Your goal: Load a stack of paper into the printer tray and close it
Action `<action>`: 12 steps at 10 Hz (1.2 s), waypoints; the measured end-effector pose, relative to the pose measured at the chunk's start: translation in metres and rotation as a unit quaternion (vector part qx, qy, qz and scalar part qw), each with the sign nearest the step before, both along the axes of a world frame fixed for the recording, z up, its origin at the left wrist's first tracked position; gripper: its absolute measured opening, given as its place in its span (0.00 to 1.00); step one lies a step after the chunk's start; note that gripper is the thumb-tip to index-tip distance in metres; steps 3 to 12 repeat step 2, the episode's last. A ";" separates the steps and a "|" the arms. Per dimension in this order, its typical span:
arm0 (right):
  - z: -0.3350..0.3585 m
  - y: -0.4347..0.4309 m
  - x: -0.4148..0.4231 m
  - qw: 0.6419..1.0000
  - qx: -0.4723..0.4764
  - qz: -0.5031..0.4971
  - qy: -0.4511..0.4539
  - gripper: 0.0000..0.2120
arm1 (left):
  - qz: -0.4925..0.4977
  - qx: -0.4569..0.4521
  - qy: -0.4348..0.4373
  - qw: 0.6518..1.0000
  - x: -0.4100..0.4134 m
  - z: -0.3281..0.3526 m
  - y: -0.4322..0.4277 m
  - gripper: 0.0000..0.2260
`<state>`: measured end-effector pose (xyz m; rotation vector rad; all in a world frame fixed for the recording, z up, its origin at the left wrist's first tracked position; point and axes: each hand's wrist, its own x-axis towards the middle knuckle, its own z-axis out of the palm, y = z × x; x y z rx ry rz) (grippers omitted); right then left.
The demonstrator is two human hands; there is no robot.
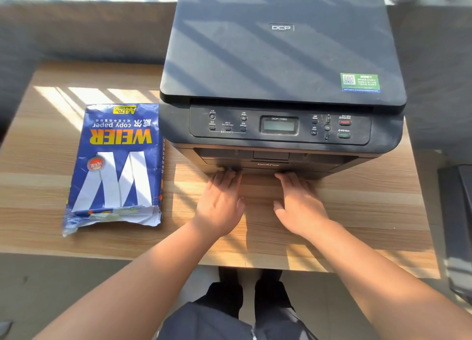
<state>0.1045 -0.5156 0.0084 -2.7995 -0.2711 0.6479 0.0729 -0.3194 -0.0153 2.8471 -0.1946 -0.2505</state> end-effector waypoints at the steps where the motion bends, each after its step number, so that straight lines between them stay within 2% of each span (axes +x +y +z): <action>1: 0.073 -0.018 -0.007 0.948 0.277 -0.156 0.023 0.13 | -0.013 -0.028 -0.032 0.999 -0.022 0.001 0.007 0.25; 2: 0.193 -0.048 -0.005 0.834 0.506 -0.198 -0.089 0.11 | -0.010 -0.028 -0.034 0.999 -0.044 0.012 0.012 0.25; 12: 0.193 -0.048 -0.005 0.834 0.506 -0.198 -0.089 0.11 | -0.010 -0.028 -0.034 0.999 -0.044 0.012 0.012 0.25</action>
